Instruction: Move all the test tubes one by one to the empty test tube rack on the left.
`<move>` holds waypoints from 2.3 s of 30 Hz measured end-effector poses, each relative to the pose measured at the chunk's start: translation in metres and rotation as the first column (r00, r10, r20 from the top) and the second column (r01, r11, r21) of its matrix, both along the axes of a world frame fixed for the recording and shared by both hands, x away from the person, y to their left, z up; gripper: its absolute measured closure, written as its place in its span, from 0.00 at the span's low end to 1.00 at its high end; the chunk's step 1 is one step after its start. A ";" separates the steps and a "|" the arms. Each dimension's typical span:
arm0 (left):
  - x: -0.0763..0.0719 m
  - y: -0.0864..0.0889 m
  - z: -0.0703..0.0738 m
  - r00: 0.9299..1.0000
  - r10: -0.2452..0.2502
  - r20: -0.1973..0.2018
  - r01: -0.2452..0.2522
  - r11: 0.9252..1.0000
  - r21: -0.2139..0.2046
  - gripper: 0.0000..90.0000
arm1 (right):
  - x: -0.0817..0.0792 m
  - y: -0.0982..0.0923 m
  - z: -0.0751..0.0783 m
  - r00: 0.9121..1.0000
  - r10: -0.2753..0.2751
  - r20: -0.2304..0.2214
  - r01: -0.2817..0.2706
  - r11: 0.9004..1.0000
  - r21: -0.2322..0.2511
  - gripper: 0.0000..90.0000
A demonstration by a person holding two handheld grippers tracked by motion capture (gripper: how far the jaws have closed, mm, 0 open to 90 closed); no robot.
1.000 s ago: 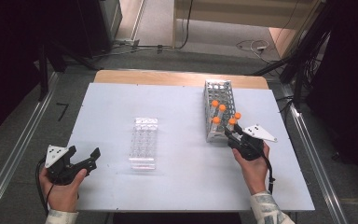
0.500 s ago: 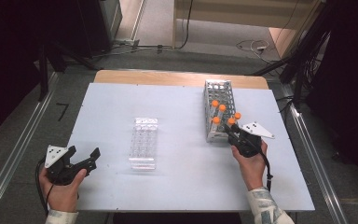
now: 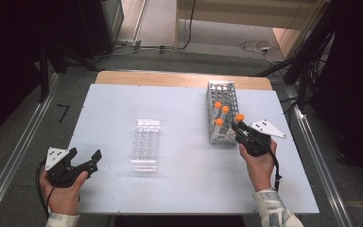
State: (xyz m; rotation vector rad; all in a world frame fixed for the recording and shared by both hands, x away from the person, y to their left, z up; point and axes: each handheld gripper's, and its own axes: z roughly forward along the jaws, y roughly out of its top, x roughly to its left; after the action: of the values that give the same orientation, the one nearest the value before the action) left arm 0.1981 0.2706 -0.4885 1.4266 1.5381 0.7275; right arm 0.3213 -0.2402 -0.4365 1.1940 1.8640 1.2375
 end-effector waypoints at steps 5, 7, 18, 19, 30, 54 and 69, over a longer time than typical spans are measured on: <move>0.000 -0.001 0.000 1.000 -0.014 0.001 0.014 1.000 0.005 0.12 | -0.009 -0.003 0.016 1.000 0.008 0.030 -0.008 1.000 0.006 0.80; -0.001 -0.002 0.001 1.000 -0.017 0.012 0.017 1.000 0.008 0.12 | -0.010 -0.004 0.019 0.999 0.013 0.033 -0.014 1.000 0.012 0.81; -0.007 -0.017 0.016 0.994 -0.082 0.067 0.082 0.997 0.004 0.15 | -0.037 -0.002 0.027 0.995 0.092 0.041 -0.092 0.996 0.018 0.81; -0.007 -0.020 0.017 0.993 -0.092 0.067 0.092 0.996 0.003 0.15 | -0.039 -0.002 0.025 0.995 0.098 0.034 -0.098 0.995 0.019 0.81; -0.009 -0.039 0.025 0.980 -0.193 0.055 0.194 0.981 -0.009 0.16 | -0.054 0.014 0.010 0.984 0.176 -0.012 -0.176 0.984 0.007 0.81; 0.016 -0.104 0.048 0.917 -0.392 0.078 0.390 0.920 0.038 0.20 | -0.061 0.055 -0.002 0.955 0.293 -0.052 -0.295 0.955 -0.023 0.81; 0.029 -0.152 0.055 0.866 -0.492 0.085 0.492 0.870 0.029 0.22 | -0.062 0.072 -0.009 0.938 0.339 -0.073 -0.343 0.939 -0.039 0.81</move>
State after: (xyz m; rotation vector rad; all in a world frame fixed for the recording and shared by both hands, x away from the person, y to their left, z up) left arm 0.2269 0.1181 -0.4332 1.6766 1.0311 0.4730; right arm 0.2595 -0.1685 -0.4452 0.9170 2.2065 1.3333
